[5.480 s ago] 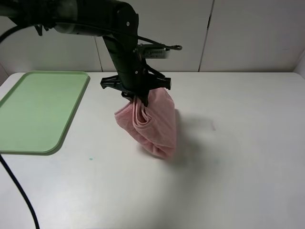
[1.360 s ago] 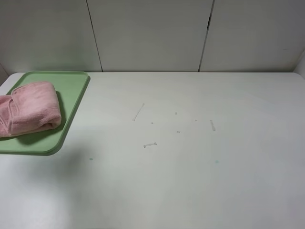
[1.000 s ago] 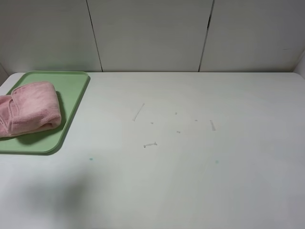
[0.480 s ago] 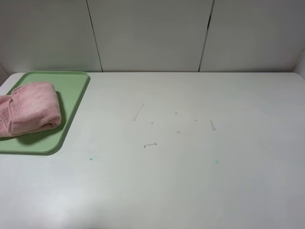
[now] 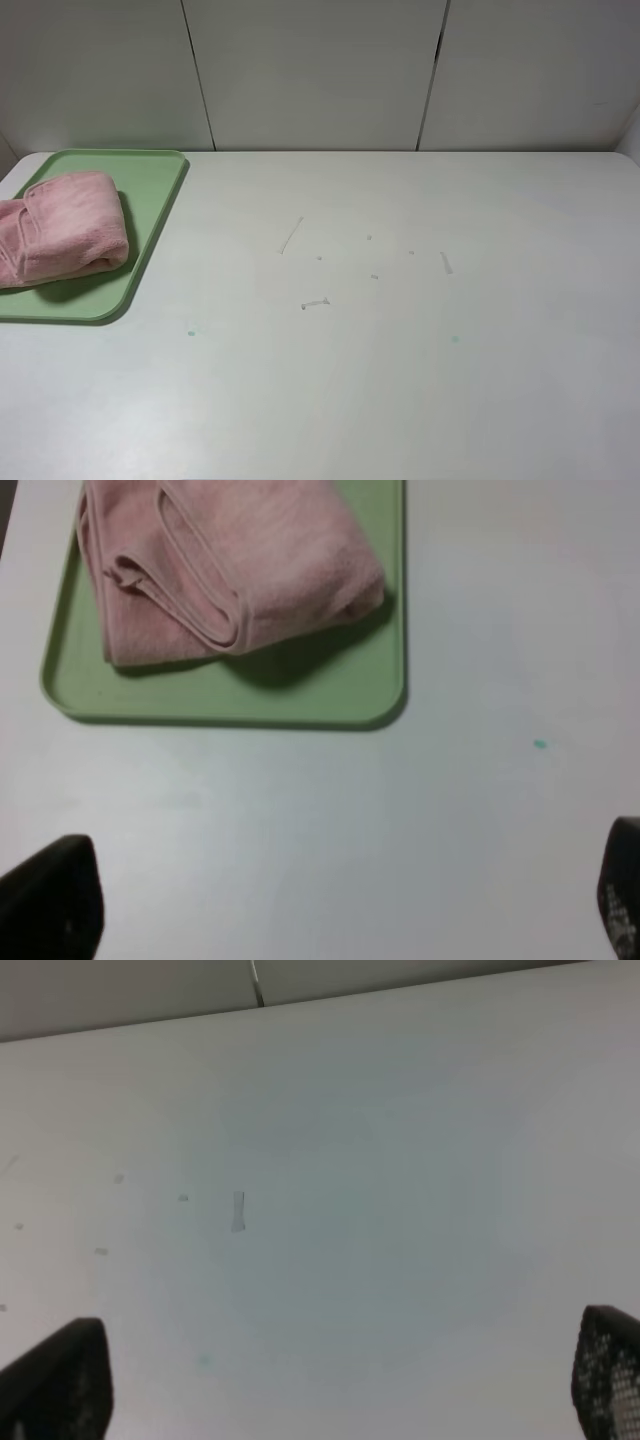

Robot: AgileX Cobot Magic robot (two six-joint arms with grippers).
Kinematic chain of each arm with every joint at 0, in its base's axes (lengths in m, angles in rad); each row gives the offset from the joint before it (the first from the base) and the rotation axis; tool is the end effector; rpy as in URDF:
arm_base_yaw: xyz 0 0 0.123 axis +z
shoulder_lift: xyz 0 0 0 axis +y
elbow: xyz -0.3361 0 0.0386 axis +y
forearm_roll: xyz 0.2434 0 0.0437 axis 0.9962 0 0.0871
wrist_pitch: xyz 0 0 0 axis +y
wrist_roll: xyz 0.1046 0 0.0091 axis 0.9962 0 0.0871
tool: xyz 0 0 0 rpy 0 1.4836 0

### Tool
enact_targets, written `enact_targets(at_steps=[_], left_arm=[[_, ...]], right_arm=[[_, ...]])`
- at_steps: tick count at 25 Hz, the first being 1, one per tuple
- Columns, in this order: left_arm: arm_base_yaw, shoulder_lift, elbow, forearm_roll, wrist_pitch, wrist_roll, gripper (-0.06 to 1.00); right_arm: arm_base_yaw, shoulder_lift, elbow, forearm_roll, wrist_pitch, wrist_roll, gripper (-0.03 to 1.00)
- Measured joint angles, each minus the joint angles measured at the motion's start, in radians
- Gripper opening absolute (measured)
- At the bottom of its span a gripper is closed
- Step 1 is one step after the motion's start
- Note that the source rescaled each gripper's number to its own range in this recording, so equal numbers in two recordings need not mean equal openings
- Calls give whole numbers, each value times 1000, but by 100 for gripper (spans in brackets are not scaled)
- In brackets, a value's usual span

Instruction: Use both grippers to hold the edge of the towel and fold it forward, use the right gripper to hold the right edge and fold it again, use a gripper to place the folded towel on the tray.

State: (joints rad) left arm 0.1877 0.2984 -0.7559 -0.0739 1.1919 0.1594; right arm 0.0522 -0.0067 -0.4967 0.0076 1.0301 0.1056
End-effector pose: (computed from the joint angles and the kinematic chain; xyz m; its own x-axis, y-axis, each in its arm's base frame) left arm -0.0254 -0.0122 0.3423 -0.6039 0.0190 -0.7968 -0.0533 0.9965 0.0641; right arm -0.0492 -0.0019 0.2703 -0.4287 0.0870 -0.8992 -0.0113 0.9948 0.1017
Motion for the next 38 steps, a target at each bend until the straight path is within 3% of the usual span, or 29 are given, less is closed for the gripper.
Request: enact_targets(at_steps=[9, 15, 23, 38], left_arm=[[0, -295, 132, -2, -6, 6, 100], [-41, -307, 233, -20, -114, 6, 100], [-182, -307, 261, -23, -124, 6, 100], [-188, -307, 262, -23, -124, 6, 100]], right_arm=[[0, 0, 0, 0, 0, 0, 100], [0, 0, 0, 0, 0, 0, 100], [0, 0, 0, 2, 0, 0, 100], [0, 0, 0, 3, 0, 0, 100]])
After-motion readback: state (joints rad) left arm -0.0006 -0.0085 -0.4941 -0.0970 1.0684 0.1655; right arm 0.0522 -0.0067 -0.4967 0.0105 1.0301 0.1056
